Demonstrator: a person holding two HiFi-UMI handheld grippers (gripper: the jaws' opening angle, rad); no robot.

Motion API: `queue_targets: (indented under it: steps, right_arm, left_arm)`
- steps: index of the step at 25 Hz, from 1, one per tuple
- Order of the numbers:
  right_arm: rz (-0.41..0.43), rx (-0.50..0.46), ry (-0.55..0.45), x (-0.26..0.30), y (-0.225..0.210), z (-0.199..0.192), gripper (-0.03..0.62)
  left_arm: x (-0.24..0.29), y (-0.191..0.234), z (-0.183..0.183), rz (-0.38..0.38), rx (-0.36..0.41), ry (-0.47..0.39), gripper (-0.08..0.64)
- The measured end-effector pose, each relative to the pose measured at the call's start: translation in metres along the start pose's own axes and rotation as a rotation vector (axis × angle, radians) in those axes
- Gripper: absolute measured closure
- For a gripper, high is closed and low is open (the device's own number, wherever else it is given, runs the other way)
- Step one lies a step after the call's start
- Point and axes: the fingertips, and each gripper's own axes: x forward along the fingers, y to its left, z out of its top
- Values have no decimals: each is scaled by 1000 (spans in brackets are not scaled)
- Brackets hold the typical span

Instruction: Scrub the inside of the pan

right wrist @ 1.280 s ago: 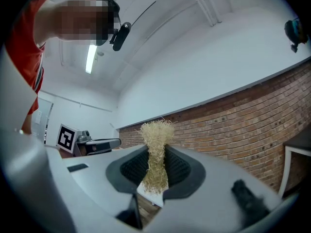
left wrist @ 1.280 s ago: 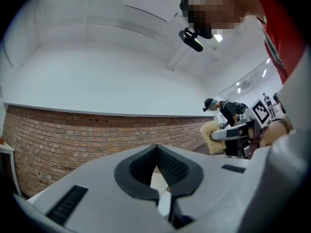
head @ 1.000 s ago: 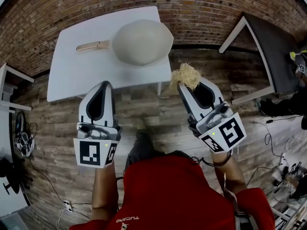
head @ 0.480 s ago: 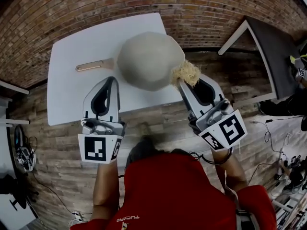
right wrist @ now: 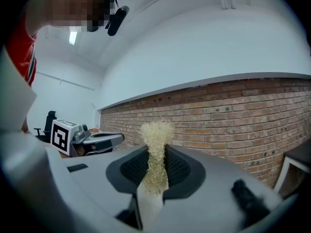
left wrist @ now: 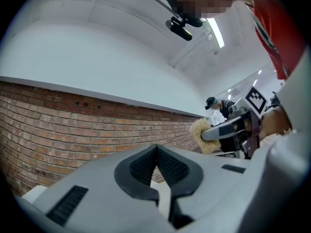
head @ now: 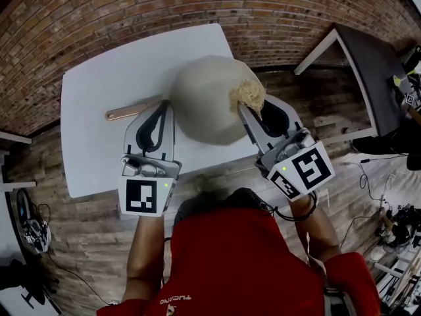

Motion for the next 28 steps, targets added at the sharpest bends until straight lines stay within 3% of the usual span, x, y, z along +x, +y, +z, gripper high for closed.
queue_targets:
  steps: [10,22,28]
  right_arm:
    - [-20,-33,251,54,-22,-54,505]
    - [111,-40,499,107,-42,-131,505]
    - [159,-40,608,130,-42,-164,505]
  left_arm:
    - [38,15,-32,2,-18,14,548]
    - [69,19,-59,103,25,72,548]
    - [83,16,-66,94,45,76,548]
